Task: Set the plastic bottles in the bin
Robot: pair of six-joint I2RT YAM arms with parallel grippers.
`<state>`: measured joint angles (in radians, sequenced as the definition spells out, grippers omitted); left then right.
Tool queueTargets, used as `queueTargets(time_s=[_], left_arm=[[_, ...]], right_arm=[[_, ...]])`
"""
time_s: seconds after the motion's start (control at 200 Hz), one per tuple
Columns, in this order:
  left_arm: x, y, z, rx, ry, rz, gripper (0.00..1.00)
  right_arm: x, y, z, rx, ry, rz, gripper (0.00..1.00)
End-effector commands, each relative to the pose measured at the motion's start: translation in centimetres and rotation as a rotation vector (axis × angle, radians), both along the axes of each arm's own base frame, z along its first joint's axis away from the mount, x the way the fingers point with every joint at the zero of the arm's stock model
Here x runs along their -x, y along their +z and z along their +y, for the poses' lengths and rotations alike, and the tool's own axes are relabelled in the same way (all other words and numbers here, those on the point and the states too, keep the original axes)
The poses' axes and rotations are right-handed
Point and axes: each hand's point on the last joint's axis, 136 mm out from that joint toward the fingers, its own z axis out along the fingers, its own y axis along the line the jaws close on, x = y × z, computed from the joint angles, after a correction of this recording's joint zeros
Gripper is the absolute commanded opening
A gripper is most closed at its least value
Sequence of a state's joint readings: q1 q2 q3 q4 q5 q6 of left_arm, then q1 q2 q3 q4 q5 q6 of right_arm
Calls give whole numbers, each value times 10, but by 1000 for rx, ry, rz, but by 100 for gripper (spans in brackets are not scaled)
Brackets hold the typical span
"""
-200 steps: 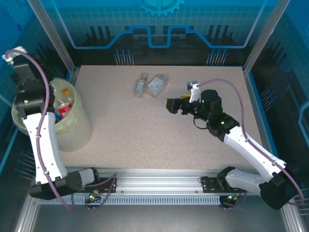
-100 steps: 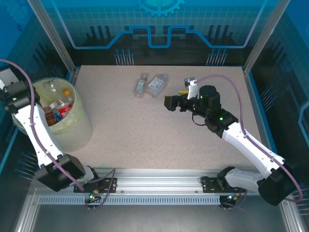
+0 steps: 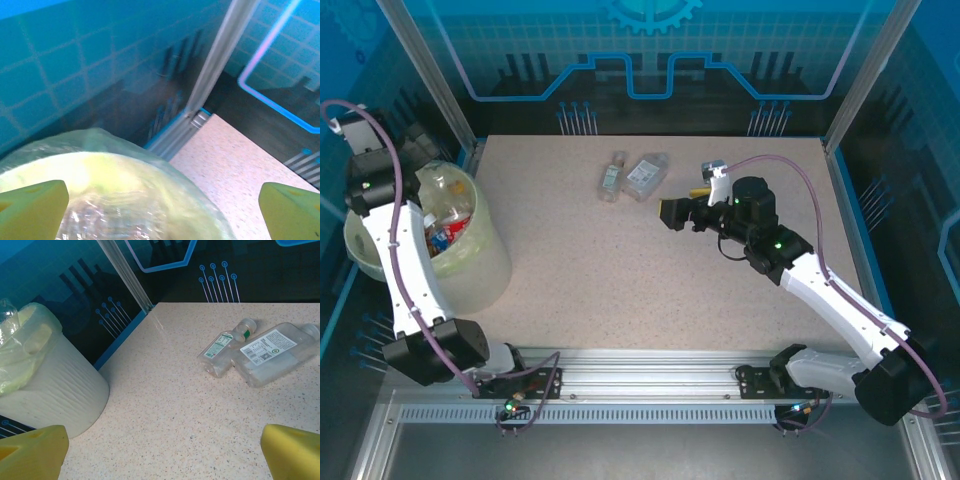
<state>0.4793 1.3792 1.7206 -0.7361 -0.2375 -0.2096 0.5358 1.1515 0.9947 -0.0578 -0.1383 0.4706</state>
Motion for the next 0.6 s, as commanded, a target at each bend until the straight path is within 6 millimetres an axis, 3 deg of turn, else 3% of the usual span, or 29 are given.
queueTargets(time_s=[0.0, 0.125, 0.265, 0.44, 0.595], left_arm=[[13, 20, -23, 21, -26, -34, 99], [20, 48, -59, -2, -93, -124, 99], [17, 70, -120, 14, -276, -253, 99], [-3, 61, -203, 78, -556, -280, 99], [-25, 35, -265, 100, -724, -256, 99]], right_arm=[[5, 16, -2, -8, -8, -32, 100], [3, 13, -6, -3, -34, -22, 100], [0, 3, -13, -8, -88, 17, 100], [-1, -12, -23, -17, -153, 71, 100], [-2, -27, -33, -4, -215, 127, 100]])
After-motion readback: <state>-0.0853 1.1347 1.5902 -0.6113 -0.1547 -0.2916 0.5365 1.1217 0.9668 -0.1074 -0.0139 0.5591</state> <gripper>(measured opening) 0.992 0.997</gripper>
